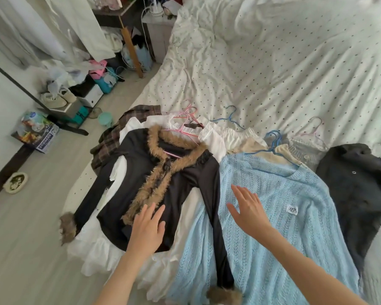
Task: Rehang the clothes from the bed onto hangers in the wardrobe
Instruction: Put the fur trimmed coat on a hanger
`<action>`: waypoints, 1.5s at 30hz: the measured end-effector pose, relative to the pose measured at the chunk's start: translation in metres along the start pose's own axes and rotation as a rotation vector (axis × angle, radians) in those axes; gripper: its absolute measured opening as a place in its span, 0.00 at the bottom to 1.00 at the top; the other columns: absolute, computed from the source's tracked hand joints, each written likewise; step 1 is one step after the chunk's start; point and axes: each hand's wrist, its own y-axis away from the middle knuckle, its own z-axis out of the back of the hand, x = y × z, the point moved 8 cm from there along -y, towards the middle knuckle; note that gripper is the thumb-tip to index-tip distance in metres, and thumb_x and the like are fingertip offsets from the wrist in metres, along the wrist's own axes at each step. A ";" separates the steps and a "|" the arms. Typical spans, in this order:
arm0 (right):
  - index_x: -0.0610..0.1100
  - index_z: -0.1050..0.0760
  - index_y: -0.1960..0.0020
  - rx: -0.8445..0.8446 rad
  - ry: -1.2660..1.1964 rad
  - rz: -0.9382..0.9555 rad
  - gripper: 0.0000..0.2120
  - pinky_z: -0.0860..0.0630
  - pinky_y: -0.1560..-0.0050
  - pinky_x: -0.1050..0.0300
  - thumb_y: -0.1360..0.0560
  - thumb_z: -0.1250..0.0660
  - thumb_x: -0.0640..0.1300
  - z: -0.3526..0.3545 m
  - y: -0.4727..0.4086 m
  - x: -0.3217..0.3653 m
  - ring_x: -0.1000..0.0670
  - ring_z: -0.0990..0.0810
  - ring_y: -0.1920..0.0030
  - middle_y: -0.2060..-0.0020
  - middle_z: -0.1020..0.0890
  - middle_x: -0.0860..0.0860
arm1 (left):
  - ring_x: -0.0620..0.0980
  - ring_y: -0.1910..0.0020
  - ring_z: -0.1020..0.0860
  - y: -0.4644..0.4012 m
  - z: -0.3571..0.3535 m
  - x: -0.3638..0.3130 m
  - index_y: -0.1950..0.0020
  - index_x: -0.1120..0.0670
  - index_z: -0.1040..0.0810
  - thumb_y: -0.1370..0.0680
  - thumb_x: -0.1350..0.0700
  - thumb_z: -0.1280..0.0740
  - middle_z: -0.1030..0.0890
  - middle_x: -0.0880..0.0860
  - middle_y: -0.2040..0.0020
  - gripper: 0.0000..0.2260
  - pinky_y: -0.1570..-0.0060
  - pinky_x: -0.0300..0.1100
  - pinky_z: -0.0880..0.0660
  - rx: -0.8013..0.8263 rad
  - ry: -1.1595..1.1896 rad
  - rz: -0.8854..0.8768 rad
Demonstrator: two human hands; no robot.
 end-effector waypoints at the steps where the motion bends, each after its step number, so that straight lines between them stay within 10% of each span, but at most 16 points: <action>1: 0.46 0.50 0.24 -0.002 -0.001 0.005 0.28 0.52 0.27 0.50 0.20 0.47 0.53 0.003 -0.014 0.003 0.48 0.46 0.25 0.26 0.41 0.48 | 0.54 0.24 0.51 -0.011 0.006 0.001 0.25 0.49 0.43 0.19 0.52 0.46 0.45 0.53 0.24 0.22 0.28 0.50 0.50 -0.027 0.017 -0.006; 15: 0.44 0.49 0.24 0.081 0.017 -0.150 0.26 0.45 0.29 0.53 0.19 0.47 0.51 -0.016 -0.206 0.029 0.47 0.39 0.29 0.29 0.36 0.49 | 0.53 0.24 0.52 -0.234 0.064 0.058 0.24 0.50 0.45 0.18 0.52 0.47 0.47 0.53 0.23 0.22 0.28 0.50 0.52 0.056 -0.169 -0.111; 26: 0.42 0.41 0.28 0.202 -0.129 -0.408 0.21 0.34 0.39 0.49 0.20 0.46 0.46 -0.087 -0.301 -0.001 0.40 0.30 0.37 0.37 0.27 0.42 | 0.62 0.31 0.34 -0.397 0.051 0.086 0.26 0.58 0.42 0.25 0.50 0.33 0.34 0.63 0.30 0.32 0.38 0.60 0.33 0.016 -0.323 -0.285; 45: 0.34 0.28 0.52 -0.283 -0.330 -0.541 0.06 0.40 0.56 0.51 0.22 0.40 0.38 -0.027 -0.170 0.005 0.37 0.24 0.54 0.58 0.22 0.40 | 0.53 0.38 0.29 -0.328 0.101 0.054 0.28 0.47 0.37 0.23 0.41 0.42 0.29 0.55 0.37 0.25 0.40 0.47 0.31 0.110 0.005 -0.258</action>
